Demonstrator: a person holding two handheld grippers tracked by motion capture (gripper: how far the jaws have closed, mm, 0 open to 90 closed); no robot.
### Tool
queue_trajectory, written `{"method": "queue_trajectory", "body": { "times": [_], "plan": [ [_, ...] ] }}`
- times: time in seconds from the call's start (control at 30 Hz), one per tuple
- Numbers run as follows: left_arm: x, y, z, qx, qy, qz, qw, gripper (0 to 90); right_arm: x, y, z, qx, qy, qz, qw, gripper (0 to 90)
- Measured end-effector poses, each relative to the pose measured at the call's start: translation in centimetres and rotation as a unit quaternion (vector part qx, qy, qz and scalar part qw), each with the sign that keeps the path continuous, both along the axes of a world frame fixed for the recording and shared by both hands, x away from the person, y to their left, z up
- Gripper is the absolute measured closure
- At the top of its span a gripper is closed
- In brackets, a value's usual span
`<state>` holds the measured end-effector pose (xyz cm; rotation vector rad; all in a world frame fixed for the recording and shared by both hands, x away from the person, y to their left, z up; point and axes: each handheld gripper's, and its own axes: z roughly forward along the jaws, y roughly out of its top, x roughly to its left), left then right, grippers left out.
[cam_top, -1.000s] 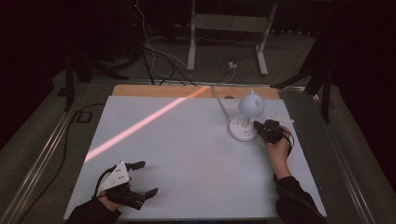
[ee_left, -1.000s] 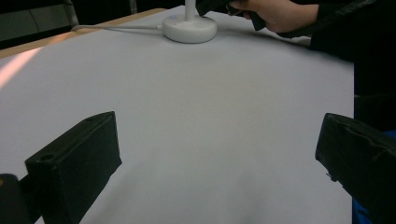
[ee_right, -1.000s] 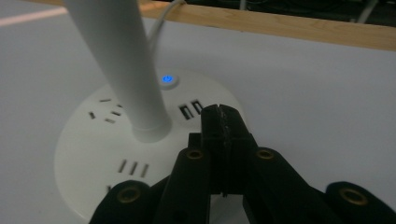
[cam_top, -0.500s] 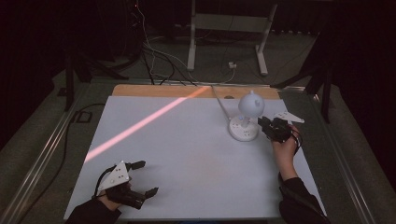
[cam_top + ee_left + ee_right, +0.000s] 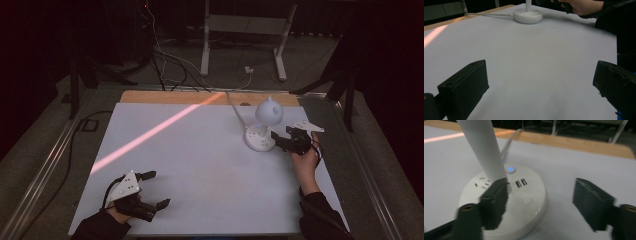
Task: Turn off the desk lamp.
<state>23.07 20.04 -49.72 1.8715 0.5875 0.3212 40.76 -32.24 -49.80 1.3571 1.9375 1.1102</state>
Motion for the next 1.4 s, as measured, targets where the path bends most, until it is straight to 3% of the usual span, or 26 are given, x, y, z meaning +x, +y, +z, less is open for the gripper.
{"method": "queue_trajectory", "body": {
  "times": [0.13,0.43,0.9,1.3,1.4],
  "plan": [
    [0.0,0.0,0.0,-0.001,-0.001,-0.001,1.0,0.6,0.1,-0.2,0.0,-0.007,0.007,0.003,0.9999,0.0],
    [-0.6,0.2,0.2,-0.001,-0.007,-0.005,1.0,0.6,-1.3,-0.3,0.6,-0.001,0.004,0.018,0.9998,0.0],
    [-0.6,0.2,0.3,-0.005,-0.01,-0.009,0.9999,0.6,-6.0,0.6,1.4,0.031,0.017,0.042,0.9985,0.0],
    [-0.6,0.2,0.3,-0.007,-0.01,-0.01,0.9999,0.6,-9.9,1.7,0.4,0.043,0.038,0.082,0.9949,0.0],
    [-0.6,0.1,0.3,-0.002,-0.01,-0.01,0.9999,0.6,-10.8,2.1,0.1,0.045,0.033,0.093,0.9941,0.0]
  ]
}}
